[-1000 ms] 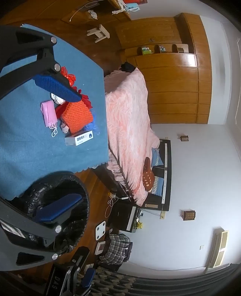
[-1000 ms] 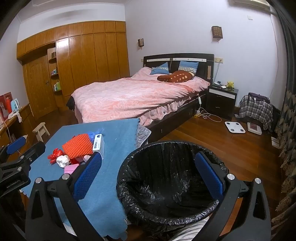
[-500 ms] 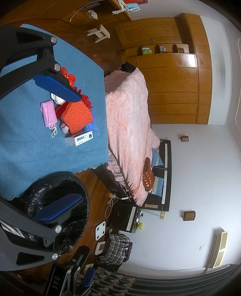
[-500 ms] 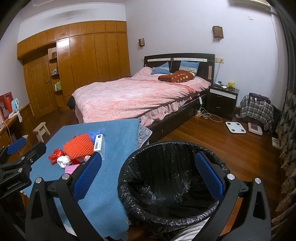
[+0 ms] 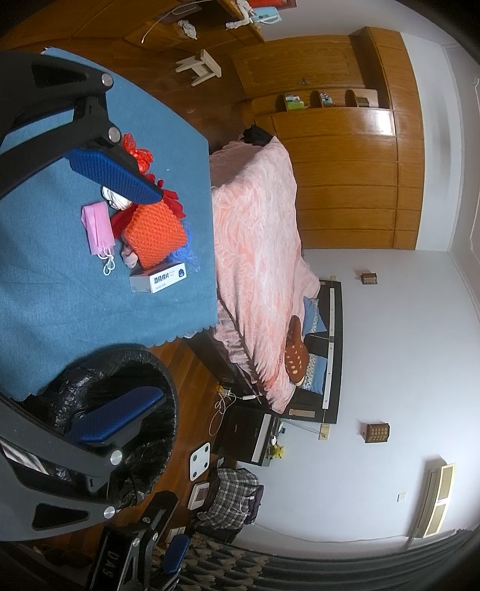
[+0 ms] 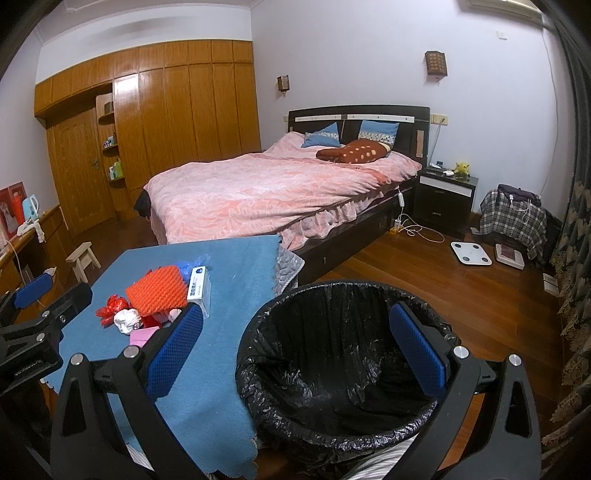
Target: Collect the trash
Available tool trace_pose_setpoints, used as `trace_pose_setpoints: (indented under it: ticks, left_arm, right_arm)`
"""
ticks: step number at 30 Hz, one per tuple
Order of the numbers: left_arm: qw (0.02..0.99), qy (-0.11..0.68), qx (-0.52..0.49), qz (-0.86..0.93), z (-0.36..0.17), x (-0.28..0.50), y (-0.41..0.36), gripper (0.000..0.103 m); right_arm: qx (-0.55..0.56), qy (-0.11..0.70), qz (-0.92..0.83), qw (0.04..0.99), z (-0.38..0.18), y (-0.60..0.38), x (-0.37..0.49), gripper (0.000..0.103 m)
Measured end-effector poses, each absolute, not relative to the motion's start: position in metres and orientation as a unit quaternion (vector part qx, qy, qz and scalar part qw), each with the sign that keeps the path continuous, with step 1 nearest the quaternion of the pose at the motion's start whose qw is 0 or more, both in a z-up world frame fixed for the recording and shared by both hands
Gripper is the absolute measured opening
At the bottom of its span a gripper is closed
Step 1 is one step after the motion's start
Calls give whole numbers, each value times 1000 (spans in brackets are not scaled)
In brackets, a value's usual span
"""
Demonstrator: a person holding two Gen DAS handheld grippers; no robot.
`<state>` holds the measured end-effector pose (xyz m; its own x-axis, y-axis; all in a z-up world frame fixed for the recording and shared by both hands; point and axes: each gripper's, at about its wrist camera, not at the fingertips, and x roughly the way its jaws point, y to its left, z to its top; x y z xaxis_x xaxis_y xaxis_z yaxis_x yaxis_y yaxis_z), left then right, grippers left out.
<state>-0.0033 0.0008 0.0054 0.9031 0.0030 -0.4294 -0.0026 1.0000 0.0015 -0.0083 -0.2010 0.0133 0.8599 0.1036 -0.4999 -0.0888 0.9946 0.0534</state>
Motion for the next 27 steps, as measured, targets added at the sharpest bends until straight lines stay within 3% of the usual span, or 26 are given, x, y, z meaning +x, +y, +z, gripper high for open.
trace_pose_setpoints:
  ticks: [27]
  left_arm:
    - [975,222,0,1,7,-6,0,97]
  right_arm:
    - [16,263,50,963,5,-201,-8,98]
